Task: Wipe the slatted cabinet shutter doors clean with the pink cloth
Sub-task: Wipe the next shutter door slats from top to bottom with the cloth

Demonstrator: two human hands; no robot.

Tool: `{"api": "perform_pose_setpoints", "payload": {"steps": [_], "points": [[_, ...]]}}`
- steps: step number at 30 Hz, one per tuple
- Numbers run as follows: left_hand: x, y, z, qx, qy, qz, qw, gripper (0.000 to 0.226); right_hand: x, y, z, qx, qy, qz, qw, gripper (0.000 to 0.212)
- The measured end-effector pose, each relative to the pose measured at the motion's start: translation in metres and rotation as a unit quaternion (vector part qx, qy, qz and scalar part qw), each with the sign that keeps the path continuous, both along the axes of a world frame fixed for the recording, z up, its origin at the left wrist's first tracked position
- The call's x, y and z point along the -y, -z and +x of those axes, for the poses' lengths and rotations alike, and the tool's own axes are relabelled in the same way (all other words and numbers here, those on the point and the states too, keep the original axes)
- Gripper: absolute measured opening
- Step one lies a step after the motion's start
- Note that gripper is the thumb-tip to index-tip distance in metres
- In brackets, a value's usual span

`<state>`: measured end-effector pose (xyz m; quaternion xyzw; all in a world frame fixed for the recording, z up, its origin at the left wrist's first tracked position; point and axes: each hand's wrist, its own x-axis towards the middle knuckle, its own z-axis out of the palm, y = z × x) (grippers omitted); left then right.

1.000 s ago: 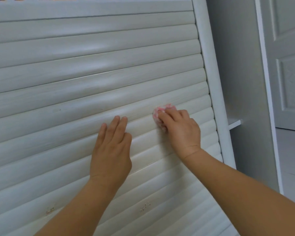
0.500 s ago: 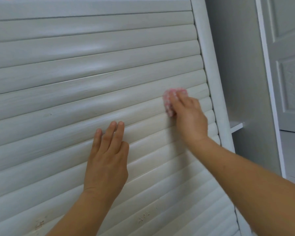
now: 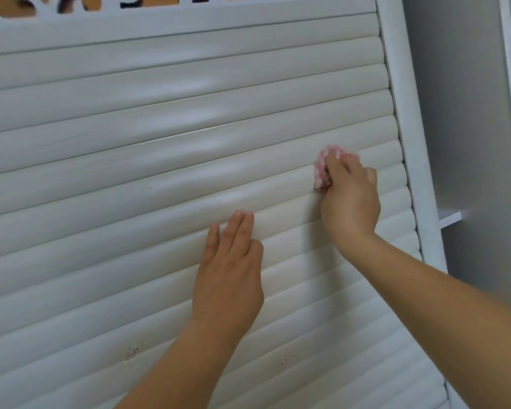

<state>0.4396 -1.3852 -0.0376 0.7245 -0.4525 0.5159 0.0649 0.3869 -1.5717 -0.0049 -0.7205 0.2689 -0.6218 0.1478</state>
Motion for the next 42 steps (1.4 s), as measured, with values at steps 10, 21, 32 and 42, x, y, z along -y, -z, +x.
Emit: {"api": "perform_pose_setpoints", "payload": {"steps": [10, 21, 32, 42], "points": [[-0.071, 0.002, 0.001, -0.053, 0.022, -0.082, 0.995, 0.032, -0.136, 0.001, 0.045, -0.012, -0.043, -0.25, 0.967, 0.046], [-0.138, -0.01, 0.008, -0.113, -0.005, -0.186, 0.976, 0.02, -0.123, -0.027, 0.011, 0.189, -0.317, 0.038, 0.929, 0.023], [-0.175, -0.009, 0.029, -0.121, -0.01, -0.193, 0.974, 0.019, -0.215, -0.05, 0.055, 0.101, -0.271, 0.022, 0.957, 0.017], [-0.185, 0.001, 0.033, -0.144, -0.014, -0.162, 0.976, 0.035, -0.236, -0.053, 0.04, -0.011, -0.436, -0.118, 0.892, 0.033]]}}
